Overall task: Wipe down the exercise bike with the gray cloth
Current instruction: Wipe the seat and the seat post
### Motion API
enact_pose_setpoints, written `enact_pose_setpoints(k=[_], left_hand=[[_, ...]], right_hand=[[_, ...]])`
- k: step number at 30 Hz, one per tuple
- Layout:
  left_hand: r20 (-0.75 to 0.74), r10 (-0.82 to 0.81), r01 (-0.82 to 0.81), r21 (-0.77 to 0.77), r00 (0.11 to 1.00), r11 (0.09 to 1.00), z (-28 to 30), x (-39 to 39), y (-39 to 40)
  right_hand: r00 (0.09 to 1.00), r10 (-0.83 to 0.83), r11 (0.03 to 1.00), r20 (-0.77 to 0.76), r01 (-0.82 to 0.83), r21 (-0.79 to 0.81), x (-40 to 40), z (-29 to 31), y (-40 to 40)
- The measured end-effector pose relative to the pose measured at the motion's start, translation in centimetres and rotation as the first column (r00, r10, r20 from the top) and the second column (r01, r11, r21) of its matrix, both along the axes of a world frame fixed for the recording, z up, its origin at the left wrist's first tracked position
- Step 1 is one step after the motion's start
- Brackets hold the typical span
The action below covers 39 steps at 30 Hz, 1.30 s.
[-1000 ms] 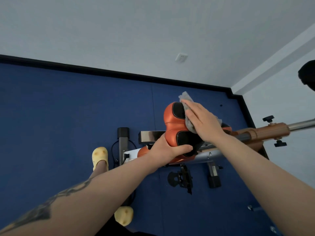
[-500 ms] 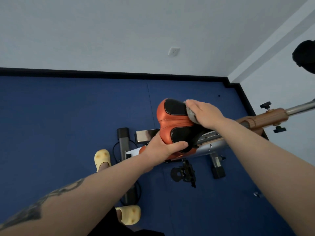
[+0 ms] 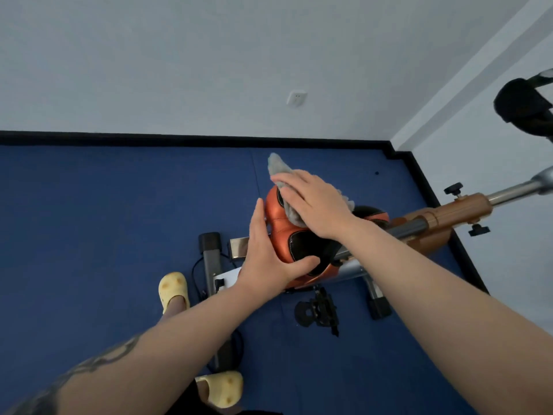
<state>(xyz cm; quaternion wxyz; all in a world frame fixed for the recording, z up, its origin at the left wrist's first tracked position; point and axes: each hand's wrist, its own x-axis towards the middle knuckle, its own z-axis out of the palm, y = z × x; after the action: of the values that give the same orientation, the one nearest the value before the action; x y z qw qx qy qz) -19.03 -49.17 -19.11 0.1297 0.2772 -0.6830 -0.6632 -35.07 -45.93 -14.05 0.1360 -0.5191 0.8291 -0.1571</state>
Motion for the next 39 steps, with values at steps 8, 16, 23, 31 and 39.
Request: enact_pose_setpoints(k=[8, 16, 23, 31, 39], left_hand=[[0.0, -0.028, 0.027, -0.196, 1.0, 0.98, 0.0, -0.5, -1.1], [0.108, -0.087, 0.081, 0.059, 0.99, 0.995, 0.4, -1.3, -2.1], [0.113, -0.159, 0.145, 0.12, 0.981, 0.982, 0.0, -1.3, -2.5], [0.047, -0.257, 0.245, 0.181, 0.965, 0.953, 0.2, -1.1, -3.1], [0.056, -0.371, 0.374, -0.066, 0.927, 0.925, 1.9, -2.6, -7.0]], right_hand=[[0.976, -0.179, 0.98, -0.123, 0.188, 0.069, 0.3, -0.4, 0.0], [0.967, -0.243, 0.952, 0.074, 0.224, 0.211, -1.8, 0.7, -0.4], [0.983, -0.128, 0.991, 0.131, 0.12, 0.066, -0.6, 1.1, -1.6], [0.986, -0.074, 0.992, 0.148, 0.058, 0.112, 0.0, 1.9, -2.2], [0.985, -0.172, 0.985, -0.024, 0.172, 0.017, 2.5, 1.3, -0.3]])
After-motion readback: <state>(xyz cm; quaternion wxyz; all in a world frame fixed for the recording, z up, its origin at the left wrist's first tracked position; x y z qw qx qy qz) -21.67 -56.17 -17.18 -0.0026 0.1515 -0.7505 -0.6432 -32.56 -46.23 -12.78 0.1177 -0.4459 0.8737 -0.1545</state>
